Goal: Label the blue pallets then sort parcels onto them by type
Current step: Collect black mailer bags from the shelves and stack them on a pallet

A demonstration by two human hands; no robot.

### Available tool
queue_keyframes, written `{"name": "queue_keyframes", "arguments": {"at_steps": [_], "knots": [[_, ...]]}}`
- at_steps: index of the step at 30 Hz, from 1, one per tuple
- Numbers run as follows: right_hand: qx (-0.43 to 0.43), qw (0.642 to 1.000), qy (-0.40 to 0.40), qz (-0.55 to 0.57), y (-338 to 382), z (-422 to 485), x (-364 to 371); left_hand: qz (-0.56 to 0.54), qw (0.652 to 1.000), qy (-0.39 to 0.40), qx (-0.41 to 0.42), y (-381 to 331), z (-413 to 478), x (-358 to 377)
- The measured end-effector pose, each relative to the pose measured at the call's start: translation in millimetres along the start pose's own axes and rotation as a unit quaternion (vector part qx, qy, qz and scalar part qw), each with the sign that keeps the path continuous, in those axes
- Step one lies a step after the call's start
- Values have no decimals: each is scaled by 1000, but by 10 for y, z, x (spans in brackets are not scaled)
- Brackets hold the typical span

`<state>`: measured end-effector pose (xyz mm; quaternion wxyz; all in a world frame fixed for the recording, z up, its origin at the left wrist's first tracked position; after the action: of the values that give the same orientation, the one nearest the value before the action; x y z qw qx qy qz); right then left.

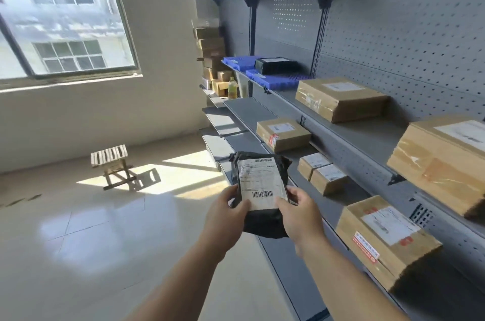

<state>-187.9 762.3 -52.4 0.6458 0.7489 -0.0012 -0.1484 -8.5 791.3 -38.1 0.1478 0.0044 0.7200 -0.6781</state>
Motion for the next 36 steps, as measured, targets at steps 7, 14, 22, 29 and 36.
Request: {"name": "queue_keyframes", "arguments": {"at_steps": [7, 14, 22, 29, 36], "knots": [[-5, 999, 37, 26, 510, 458, 1162, -21, 999, -40, 13, 8, 811, -948], [-24, 998, 47, 15, 742, 1119, 1874, -43, 997, -68, -2, 147, 1659, -1312], [-55, 995, 82, 27, 1155, 2367, 2461, -63, 991, -119, 11, 11, 2938, -1319], [-63, 987, 139, 51, 1622, 3438, 2917, -94, 984, -151, 15, -264, 4062, -1369], [-81, 987, 128, 49, 1933, 4285, 3248, -87, 985, -144, 39, -409, 5075, -1426]]}}
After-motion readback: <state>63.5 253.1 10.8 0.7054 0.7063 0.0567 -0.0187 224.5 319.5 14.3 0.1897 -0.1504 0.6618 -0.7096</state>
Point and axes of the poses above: each hand's wrist, its own z-axis towards the middle knuckle, its own x-axis out of the palm, y = z × x, the point moved 5 cm from there along z, towards the middle knuckle, and after that the axes turned 4 degrees about x, right-handed, at the moved point
